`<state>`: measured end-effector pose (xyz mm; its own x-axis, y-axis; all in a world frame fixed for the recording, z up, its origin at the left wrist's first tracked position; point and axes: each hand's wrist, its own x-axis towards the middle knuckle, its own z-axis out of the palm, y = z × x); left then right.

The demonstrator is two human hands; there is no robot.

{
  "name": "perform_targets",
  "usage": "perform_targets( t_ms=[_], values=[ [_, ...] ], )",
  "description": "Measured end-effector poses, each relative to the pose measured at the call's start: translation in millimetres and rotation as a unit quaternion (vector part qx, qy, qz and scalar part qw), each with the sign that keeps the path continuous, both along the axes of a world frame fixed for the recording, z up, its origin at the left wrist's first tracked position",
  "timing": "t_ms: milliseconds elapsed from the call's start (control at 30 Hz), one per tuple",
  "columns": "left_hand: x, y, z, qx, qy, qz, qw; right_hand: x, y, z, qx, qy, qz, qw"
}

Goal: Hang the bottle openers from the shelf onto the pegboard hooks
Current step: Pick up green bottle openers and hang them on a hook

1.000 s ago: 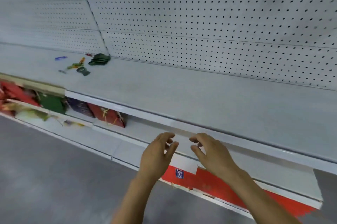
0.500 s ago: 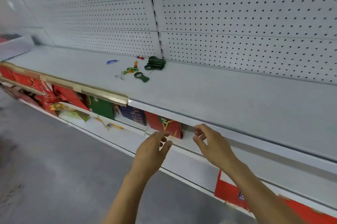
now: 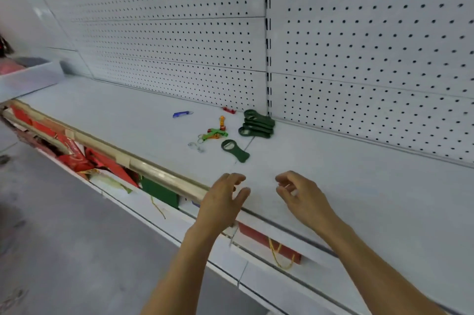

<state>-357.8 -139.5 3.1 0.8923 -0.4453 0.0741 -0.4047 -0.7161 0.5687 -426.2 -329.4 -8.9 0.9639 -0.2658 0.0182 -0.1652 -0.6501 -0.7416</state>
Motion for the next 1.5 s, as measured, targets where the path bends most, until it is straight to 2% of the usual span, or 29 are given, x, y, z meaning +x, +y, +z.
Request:
perform_targets(
  t_ms=[267,400,500,600,733,833,933,1033,1167,1300,1400,1500],
  values=[
    [138,-12,-25,0.087,-0.020,-0.029,0.996,138,-14,-8,-0.069,-0.011,-0.001,0.998],
    [177,-13,-35,0.126,-0.009,-0.112,0.986,187,-19,-10,-0.131,0.015,0.001,0.991],
    [197,-11,-43,0.121,-0.007,-0.182,0.976,211,-20,-15,-0.177,0.060,-0.010,0.982],
    [211,-9,-51,0.119,-0.069,-0.225,0.965,218,-16,-25,-0.211,0.103,-0.035,0.972],
    [220,-10,-57,0.136,-0.188,-0.263,0.937,220,-9,-32,-0.287,0.094,-0.062,0.951],
    [225,-8,-59,0.116,-0.264,-0.284,0.914,223,-4,-31,-0.268,0.096,-0.090,0.954],
    [229,-6,-54,0.112,-0.279,-0.277,0.913,221,3,-27,-0.233,0.103,-0.114,0.960],
    [233,-5,-48,0.104,-0.234,-0.264,0.930,216,12,-23,-0.233,0.105,-0.135,0.957],
    [237,2,-41,0.063,-0.111,-0.240,0.962,209,24,-19,-0.230,0.115,-0.156,0.954],
    [233,13,-34,-0.020,-0.003,-0.172,0.985,200,38,-16,-0.221,0.126,-0.176,0.951],
    [228,20,-24,-0.121,0.099,-0.113,0.981,193,49,-18,-0.217,0.122,-0.202,0.947],
    [224,25,-11,-0.212,0.177,-0.067,0.959,180,57,-19,-0.188,0.122,-0.262,0.939]
  ],
)
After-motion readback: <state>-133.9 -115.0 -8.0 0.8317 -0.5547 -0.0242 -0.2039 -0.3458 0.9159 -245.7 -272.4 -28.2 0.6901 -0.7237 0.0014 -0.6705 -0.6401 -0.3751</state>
